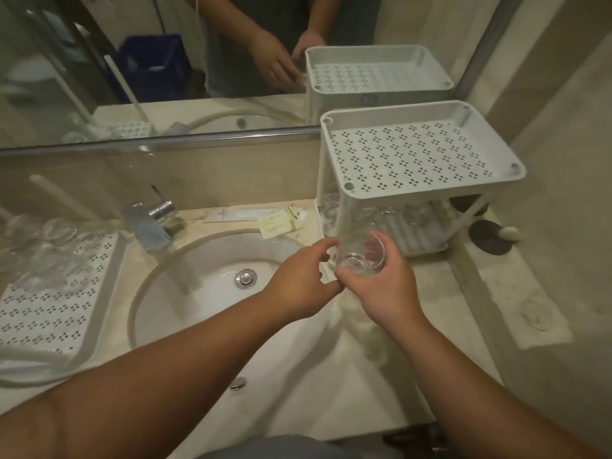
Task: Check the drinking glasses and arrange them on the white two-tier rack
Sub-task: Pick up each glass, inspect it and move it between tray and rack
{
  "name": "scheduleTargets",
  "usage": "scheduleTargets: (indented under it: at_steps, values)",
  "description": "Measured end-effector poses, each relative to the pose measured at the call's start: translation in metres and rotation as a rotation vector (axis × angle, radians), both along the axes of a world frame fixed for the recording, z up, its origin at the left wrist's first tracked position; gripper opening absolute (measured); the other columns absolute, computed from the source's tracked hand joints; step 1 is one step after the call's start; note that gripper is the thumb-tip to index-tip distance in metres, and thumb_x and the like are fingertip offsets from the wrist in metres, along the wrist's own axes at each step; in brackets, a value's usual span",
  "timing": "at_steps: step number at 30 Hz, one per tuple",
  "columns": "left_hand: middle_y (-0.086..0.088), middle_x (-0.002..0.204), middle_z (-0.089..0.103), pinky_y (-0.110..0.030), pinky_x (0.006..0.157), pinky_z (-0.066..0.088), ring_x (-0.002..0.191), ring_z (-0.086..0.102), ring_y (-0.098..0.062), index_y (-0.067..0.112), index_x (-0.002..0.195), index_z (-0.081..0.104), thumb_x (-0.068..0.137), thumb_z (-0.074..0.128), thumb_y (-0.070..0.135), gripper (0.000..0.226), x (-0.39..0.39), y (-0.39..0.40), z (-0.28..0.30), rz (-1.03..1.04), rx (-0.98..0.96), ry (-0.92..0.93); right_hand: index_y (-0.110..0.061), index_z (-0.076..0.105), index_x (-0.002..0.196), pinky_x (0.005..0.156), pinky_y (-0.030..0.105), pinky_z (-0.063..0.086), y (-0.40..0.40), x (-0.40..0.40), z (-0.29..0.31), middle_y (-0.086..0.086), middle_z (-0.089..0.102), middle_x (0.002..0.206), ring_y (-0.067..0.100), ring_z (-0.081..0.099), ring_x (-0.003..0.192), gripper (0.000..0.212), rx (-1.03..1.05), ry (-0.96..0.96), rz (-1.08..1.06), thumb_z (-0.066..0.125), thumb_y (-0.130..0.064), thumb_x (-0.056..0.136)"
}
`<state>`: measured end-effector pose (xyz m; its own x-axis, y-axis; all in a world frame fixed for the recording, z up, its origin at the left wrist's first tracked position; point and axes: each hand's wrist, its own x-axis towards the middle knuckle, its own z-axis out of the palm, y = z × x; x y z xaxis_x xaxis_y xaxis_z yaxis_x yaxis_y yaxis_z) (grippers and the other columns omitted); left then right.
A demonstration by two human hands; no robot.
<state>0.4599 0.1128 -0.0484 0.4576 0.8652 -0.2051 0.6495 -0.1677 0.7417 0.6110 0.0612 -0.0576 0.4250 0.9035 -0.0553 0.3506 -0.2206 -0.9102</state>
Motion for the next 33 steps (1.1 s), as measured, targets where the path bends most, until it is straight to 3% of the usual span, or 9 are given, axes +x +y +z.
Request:
scheduleTargets:
  at_steps: [5,8,12,15,22,27,30,33]
  values:
    - [0.01,0.137,0.054,-0.019,0.076,0.042,0.094,0.062,-0.007,0.043,0.149,0.033,0.091,0.065,0.035,0.067,0.021,0.006,-0.007,0.004,-0.013,0.086,-0.04,0.046,0.126,0.077,0.011,0.039,0.007,0.036,-0.022,-0.026,0.055,0.107,-0.005,0.053,0.097,0.073,-0.019,0.017,-0.081,0.088,-0.037,0.066]
    - [0.007,0.14,0.052,-0.02,0.082,0.04,0.099,0.062,-0.009,0.041,0.15,0.033,0.092,0.063,0.034,0.066,0.032,0.008,-0.008,-0.017,0.003,0.139,-0.034,0.046,0.133,0.078,0.011,0.038,0.012,0.057,-0.039,-0.019,0.055,0.118,0.003,0.053,0.101,0.076,-0.035,0.015,-0.132,0.086,-0.038,0.068]
    - [0.003,0.149,0.042,-0.02,0.096,0.036,0.126,0.05,-0.014,0.033,0.152,0.031,0.093,0.061,0.032,0.066,0.043,0.008,-0.013,-0.13,0.12,0.246,-0.03,0.041,0.14,0.09,0.024,0.041,0.029,0.086,-0.063,-0.01,0.054,0.132,0.008,0.052,0.115,0.083,-0.041,-0.004,-0.168,0.084,-0.041,0.07]
    - [-0.001,0.156,0.032,-0.034,0.105,0.042,0.135,0.044,-0.022,0.034,0.152,0.031,0.094,0.058,0.032,0.064,0.047,0.012,-0.012,-0.109,0.146,0.333,-0.034,0.039,0.139,0.089,0.028,0.045,0.049,0.109,-0.081,-0.006,0.052,0.13,0.012,0.053,0.115,0.086,-0.036,0.002,-0.213,0.085,-0.042,0.066]
    - [-0.002,0.16,0.024,-0.045,0.099,0.047,0.131,0.046,-0.032,0.033,0.154,0.027,0.097,0.051,0.028,0.062,0.049,0.035,-0.001,-0.178,0.313,0.615,-0.038,0.038,0.134,0.086,0.031,0.051,0.1,0.141,-0.121,0.002,0.044,0.132,0.022,0.056,0.111,0.09,-0.125,-0.052,-0.245,0.089,-0.042,0.059]
    - [0.001,0.16,0.026,-0.046,0.094,0.05,0.127,0.051,-0.032,0.029,0.155,0.027,0.097,0.049,0.029,0.062,0.051,0.041,-0.001,-0.196,0.308,0.647,-0.042,0.034,0.133,0.091,0.036,0.052,0.107,0.144,-0.143,0.003,0.034,0.14,0.02,0.054,0.11,0.088,-0.132,-0.066,-0.168,0.087,-0.04,0.062]
    - [0.004,0.16,0.028,-0.045,0.093,0.052,0.127,0.052,-0.029,0.03,0.154,0.029,0.097,0.05,0.03,0.061,0.049,0.044,0.0,-0.197,0.296,0.631,-0.037,0.034,0.136,0.088,0.028,0.047,0.109,0.146,-0.147,0.005,0.031,0.141,0.017,0.049,0.101,0.088,-0.149,-0.13,-0.157,0.083,-0.044,0.064]
    - [0.006,0.158,0.031,-0.046,0.094,0.052,0.129,0.051,-0.026,0.029,0.154,0.032,0.096,0.051,0.031,0.06,0.05,0.046,0.0,-0.191,0.278,0.605,-0.036,0.034,0.137,0.087,0.03,0.048,0.111,0.147,-0.151,0.005,0.03,0.139,0.018,0.048,0.103,0.087,-0.149,-0.129,-0.157,0.082,-0.043,0.065]
